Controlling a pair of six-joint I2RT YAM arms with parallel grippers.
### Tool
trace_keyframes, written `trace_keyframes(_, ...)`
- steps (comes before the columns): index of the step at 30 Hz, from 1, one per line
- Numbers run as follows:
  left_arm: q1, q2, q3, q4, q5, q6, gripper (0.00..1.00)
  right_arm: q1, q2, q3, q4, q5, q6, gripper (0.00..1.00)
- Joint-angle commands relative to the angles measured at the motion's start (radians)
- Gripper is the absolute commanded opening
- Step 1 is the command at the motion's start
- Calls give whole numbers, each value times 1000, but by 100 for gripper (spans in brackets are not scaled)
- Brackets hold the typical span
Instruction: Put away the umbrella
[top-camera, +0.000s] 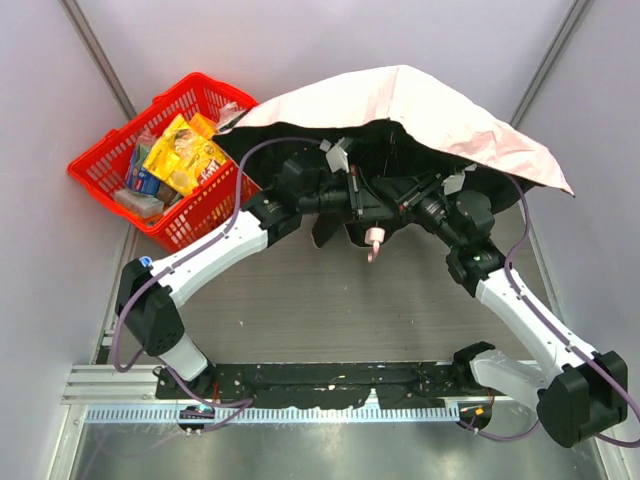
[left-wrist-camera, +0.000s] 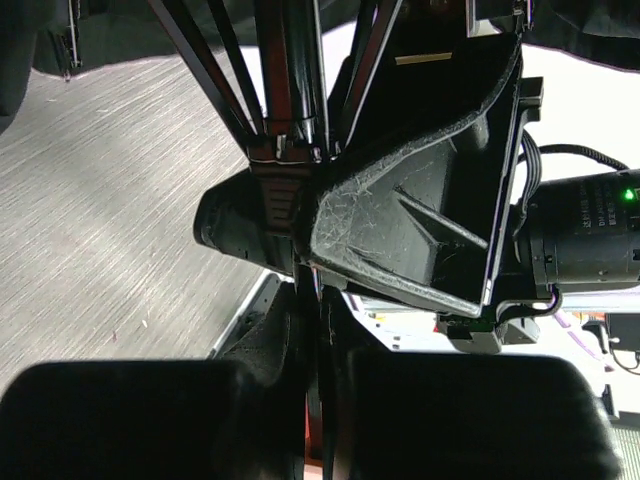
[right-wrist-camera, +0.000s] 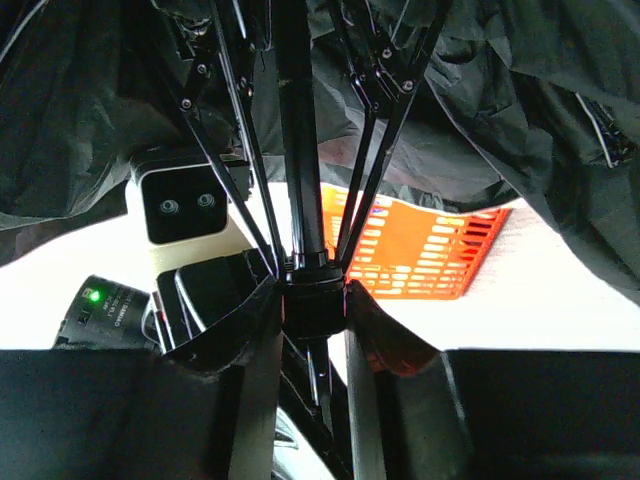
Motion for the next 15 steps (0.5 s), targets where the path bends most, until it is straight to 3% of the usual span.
trace_keyframes(1, -12, -119, -39, 314, -61, 49, 0, 1, 25, 16, -20, -82, 60, 1)
trace_keyframes(6, -24, -111, -62, 292, -21, 56, 1, -99, 41, 20, 78, -142, 145, 1)
trace_keyframes(11, -24, -185, -114, 210, -40, 163, 48, -301, -5, -30, 180, -268, 215, 1)
trace_keyframes(15, -22, -320, -222, 138, -129, 285, 61, -420, -15, -94, 402, -395, 284, 1)
